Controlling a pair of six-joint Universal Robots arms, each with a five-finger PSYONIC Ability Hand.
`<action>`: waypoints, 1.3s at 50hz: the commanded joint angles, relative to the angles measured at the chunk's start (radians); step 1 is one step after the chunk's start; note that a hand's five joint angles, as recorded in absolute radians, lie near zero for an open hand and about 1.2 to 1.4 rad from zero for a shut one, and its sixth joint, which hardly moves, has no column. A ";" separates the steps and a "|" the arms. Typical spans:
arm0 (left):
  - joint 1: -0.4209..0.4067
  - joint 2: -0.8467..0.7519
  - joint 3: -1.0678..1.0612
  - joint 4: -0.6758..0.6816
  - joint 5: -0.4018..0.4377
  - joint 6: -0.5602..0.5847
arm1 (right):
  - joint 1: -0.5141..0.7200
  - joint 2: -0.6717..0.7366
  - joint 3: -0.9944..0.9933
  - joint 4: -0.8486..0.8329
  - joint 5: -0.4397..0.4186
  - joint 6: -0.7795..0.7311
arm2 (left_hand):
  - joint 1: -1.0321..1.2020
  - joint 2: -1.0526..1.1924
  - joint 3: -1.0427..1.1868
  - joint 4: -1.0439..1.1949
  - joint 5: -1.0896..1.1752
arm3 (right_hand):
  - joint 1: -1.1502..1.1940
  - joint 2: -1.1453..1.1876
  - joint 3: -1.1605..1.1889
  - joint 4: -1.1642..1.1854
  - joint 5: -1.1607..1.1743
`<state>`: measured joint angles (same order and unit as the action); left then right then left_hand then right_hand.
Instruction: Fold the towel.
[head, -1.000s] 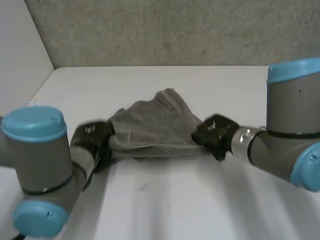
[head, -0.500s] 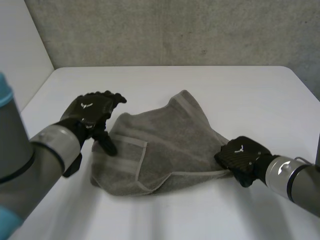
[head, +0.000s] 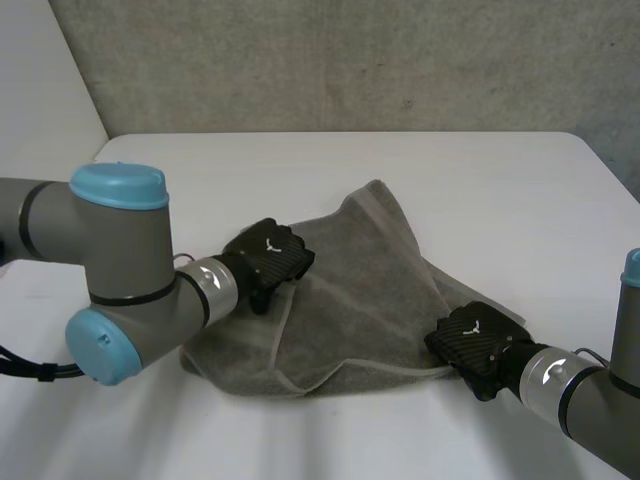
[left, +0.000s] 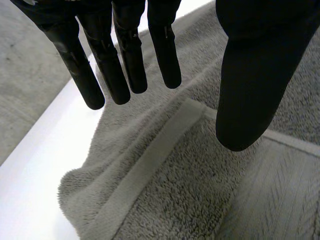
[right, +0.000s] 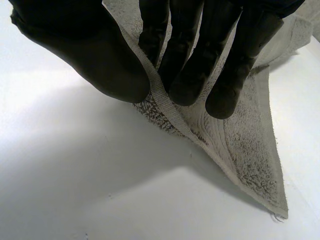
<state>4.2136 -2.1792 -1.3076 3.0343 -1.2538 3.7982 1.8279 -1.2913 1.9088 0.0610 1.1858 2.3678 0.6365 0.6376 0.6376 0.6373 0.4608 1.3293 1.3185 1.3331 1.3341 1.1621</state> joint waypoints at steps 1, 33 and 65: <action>0.000 -0.047 0.004 0.000 -0.004 0.018 | -0.001 0.001 0.003 -0.004 0.000 -0.001 | 0.094 0.093 0.093 0.093 0.095 | 0.067 0.078 0.063 0.062 0.060; 0.008 -0.024 -0.032 -0.006 -0.022 0.021 | -0.024 0.000 -0.005 -0.009 0.001 -0.001 | 0.760 0.759 0.759 0.759 0.761 | 0.067 0.078 0.063 0.062 0.060; 0.144 0.743 0.004 -0.026 -0.342 -0.374 | -0.082 -0.191 -1.068 0.667 0.000 0.159 | 0.760 0.759 0.759 0.759 0.761 | 0.067 0.078 0.063 0.062 0.060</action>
<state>4.3080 -1.4294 -1.2785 3.0275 -1.5828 3.5018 1.7660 -1.6481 0.9675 0.5835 1.1853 2.5505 1.1613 1.2151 1.2147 1.2173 1.0090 1.3296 1.3273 1.3331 1.3342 1.1673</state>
